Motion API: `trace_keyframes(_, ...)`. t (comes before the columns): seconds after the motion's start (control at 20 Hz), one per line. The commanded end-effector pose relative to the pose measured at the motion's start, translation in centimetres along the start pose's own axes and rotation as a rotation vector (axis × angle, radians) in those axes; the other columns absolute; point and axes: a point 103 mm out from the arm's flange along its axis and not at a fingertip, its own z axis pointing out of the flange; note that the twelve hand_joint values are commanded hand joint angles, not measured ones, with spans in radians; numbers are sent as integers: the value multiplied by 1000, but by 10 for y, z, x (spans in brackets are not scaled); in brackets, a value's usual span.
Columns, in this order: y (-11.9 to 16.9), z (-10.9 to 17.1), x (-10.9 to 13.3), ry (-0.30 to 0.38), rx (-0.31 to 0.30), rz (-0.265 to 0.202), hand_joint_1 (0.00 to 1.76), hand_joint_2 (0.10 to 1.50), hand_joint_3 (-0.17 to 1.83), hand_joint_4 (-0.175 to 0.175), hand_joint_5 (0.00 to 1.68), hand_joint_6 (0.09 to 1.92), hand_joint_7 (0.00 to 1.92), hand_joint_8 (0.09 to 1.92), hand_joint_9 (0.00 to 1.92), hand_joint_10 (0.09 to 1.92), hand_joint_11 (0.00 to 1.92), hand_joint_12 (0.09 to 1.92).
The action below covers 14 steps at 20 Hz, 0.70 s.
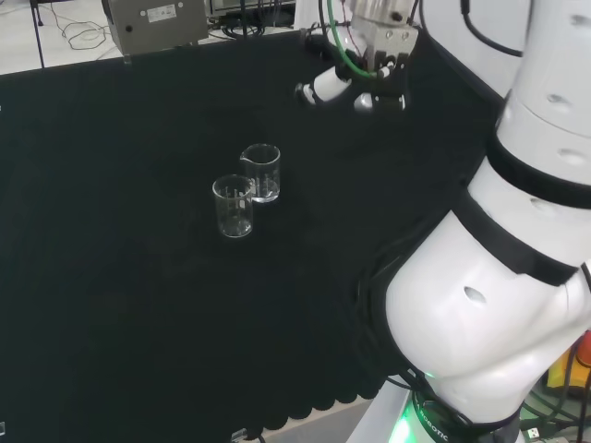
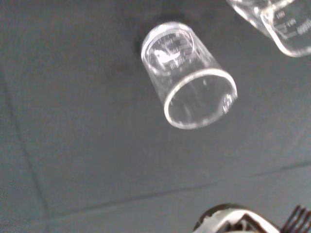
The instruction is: Pick up the beaker on the right.
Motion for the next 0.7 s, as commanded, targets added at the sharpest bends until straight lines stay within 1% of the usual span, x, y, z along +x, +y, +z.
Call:
trace_keyframes(0.05, 29, 99, -24, 173, 176, -100, 781, 579, 627, -40, 463, 87, 222, 641, 341, 687, 0, 1369)
trace_keyframes(0.2, 31, 108, -26, 223, 196, -120, 773, 569, 630, -44, 459, 87, 251, 658, 428, 683, 5, 1410)
trace_keyframes(0.3, 32, 114, -27, 248, 210, -147, 771, 565, 632, -46, 451, 87, 270, 669, 478, 669, 27, 1412)
trace_keyframes(0.4, 32, 118, -27, 265, 214, -175, 766, 560, 630, -47, 449, 87, 276, 674, 491, 661, 38, 1412)
trace_keyframes(0.5, 33, 125, -26, 300, 212, -201, 762, 549, 623, -47, 451, 87, 278, 676, 495, 657, 51, 1414)
trace_keyframes(0.65, 34, 133, -25, 323, 204, -213, 764, 534, 613, -49, 459, 87, 280, 679, 496, 653, 70, 1414)
trace_keyframes(0.7, 35, 137, -24, 330, 204, -227, 771, 529, 609, -50, 467, 87, 281, 680, 487, 649, 69, 1411)
